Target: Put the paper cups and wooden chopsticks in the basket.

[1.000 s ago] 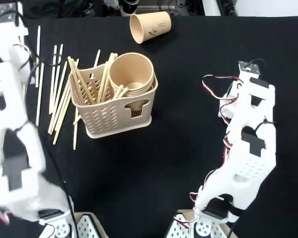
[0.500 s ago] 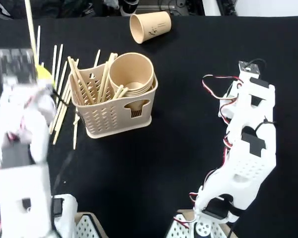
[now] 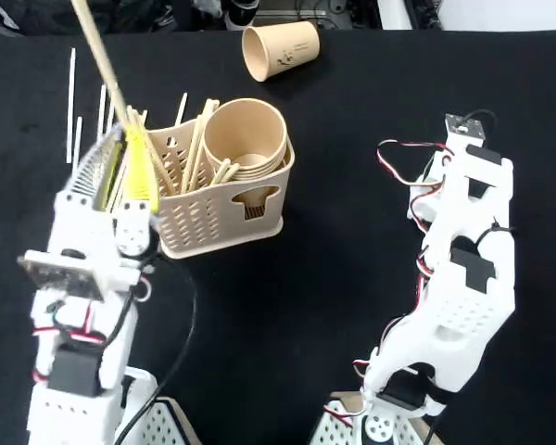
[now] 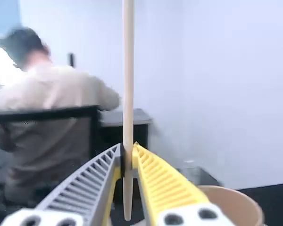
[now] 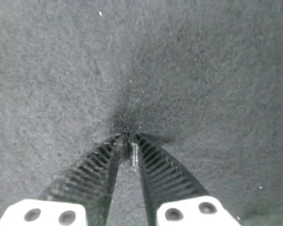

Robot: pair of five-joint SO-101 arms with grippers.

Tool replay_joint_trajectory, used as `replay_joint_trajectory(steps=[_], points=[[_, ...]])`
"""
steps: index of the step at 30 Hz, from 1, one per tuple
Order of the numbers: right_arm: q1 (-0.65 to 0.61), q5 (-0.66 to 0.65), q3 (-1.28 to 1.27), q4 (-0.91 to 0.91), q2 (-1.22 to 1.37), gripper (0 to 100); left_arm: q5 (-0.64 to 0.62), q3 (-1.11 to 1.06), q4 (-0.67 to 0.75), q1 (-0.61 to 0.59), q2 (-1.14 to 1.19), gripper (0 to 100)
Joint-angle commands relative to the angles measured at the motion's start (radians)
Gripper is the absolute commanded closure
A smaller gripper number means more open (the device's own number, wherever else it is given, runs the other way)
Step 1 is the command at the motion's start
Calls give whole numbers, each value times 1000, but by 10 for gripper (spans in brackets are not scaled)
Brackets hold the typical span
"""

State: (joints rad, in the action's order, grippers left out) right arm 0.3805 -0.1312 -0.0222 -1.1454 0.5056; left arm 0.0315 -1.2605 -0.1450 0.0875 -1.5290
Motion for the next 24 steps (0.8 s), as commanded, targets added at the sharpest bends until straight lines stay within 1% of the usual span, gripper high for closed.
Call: replay_joint_trajectory(steps=[1, 3, 7, 10, 16, 18, 19, 21, 23, 24], points=[[0, -2, -5, 3, -24, 986, -97, -38, 84, -13, 77, 970], [0, -2, -5, 3, -24, 986, -133, -53, 120, -44, 146, 966], [0, -2, -5, 3, -24, 986, -226, -51, 137, -84, 270, 862], [0, -2, -5, 3, -24, 986, -288, -50, 138, -101, 301, 835], [0, -2, -5, 3, -24, 986, -253, -25, 120, -102, 278, 833], [0, -2, -5, 3, -24, 986, -250, 7, 66, -113, 255, 833], [0, -2, -5, 3, -24, 986, -250, 36, 23, -140, 241, 833], [0, -2, -5, 3, -24, 986, -258, 134, -104, -214, 222, 832], [0, -2, -5, 3, -24, 986, -261, 260, -258, -321, 232, 827], [0, -2, -5, 3, -24, 986, -285, 326, -328, -372, 252, 825]])
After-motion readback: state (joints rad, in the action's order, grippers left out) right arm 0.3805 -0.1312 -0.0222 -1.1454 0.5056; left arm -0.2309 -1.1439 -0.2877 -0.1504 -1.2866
